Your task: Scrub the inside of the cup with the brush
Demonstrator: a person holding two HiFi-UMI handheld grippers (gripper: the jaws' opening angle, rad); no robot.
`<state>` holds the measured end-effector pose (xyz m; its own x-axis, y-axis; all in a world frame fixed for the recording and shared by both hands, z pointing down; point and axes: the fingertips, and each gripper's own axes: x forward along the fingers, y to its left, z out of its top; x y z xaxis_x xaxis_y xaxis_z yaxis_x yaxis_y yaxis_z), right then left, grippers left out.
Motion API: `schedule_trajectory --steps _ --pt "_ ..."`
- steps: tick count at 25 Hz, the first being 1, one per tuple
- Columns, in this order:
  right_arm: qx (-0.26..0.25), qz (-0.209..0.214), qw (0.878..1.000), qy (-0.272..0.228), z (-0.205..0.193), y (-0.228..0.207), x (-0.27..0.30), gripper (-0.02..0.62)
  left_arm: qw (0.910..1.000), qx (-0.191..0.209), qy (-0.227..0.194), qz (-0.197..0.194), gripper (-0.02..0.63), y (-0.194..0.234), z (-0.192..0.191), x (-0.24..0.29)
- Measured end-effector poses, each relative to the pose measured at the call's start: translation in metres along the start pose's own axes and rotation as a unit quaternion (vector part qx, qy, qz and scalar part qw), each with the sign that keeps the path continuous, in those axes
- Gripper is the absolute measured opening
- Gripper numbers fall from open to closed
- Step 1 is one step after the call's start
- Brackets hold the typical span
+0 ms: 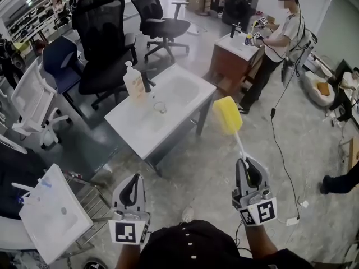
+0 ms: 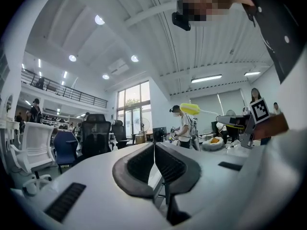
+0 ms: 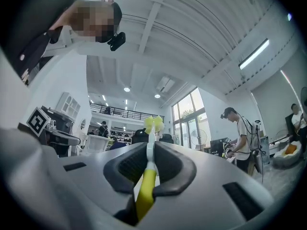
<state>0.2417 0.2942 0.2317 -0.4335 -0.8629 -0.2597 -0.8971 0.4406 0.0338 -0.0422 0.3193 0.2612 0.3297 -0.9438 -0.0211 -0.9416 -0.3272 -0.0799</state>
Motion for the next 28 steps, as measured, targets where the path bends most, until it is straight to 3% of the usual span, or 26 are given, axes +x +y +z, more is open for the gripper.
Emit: schedule_trajectory --steps 16,28 --pt "0.013 0.01 1.0 0.003 -0.024 -0.047 0.03 0.05 0.9997 0.01 0.013 0.019 0.026 -0.007 -0.011 0.045" --pt "-0.001 0.006 1.0 -0.003 -0.035 -0.078 0.089 0.051 0.9999 0.005 -0.002 0.015 0.028 0.02 -0.013 0.116"
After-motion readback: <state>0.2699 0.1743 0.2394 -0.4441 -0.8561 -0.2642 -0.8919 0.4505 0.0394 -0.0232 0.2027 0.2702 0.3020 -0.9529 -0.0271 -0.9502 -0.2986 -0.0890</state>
